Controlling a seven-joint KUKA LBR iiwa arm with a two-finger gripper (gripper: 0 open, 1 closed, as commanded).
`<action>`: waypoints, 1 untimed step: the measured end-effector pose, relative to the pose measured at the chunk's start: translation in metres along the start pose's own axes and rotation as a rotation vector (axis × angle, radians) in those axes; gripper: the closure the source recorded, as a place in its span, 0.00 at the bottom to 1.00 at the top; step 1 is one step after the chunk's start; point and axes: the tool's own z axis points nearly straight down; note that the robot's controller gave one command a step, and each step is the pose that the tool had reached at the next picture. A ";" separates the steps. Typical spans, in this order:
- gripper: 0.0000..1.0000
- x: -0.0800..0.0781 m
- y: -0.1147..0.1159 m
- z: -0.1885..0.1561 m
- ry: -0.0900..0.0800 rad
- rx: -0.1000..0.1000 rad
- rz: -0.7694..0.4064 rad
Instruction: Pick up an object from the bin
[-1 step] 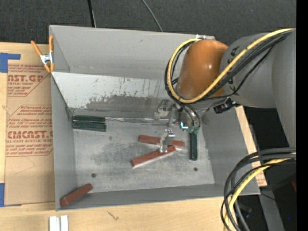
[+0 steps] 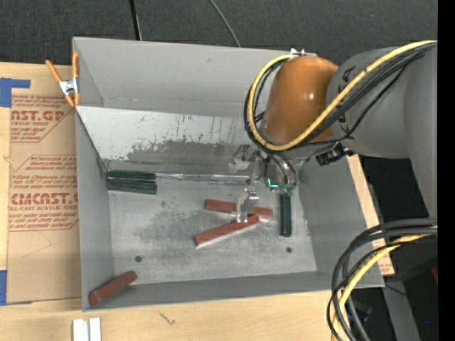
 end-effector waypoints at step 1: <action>1.00 0.023 -0.007 0.068 -0.011 -0.002 0.084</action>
Offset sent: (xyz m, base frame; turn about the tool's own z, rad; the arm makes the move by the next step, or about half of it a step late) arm 0.0000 0.0000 0.0000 0.0000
